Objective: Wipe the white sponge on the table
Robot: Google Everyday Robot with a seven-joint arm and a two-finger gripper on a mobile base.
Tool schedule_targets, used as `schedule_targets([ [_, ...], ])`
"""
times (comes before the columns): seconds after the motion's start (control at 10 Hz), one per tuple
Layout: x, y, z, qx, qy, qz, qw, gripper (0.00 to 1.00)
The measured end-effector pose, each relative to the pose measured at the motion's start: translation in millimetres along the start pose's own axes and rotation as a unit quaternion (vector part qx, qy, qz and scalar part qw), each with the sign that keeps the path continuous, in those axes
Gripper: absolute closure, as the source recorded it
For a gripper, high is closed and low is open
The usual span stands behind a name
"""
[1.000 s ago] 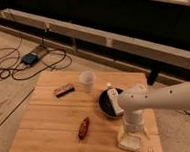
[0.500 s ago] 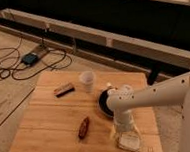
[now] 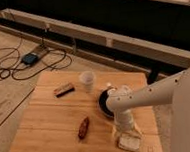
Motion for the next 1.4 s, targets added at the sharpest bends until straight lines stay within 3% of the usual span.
schedule_targets([
  [0.7, 7.8, -3.8, -6.9, 0.012, 0.002, 0.01, 0.9999, 0.94],
  [0.8, 8.1, -4.2, -7.4, 0.013, 0.002, 0.012, 0.9998, 0.99],
  [1.4, -8.8, -27.0, -9.5, 0.013, -0.006, 0.052, 0.9985, 1.0],
])
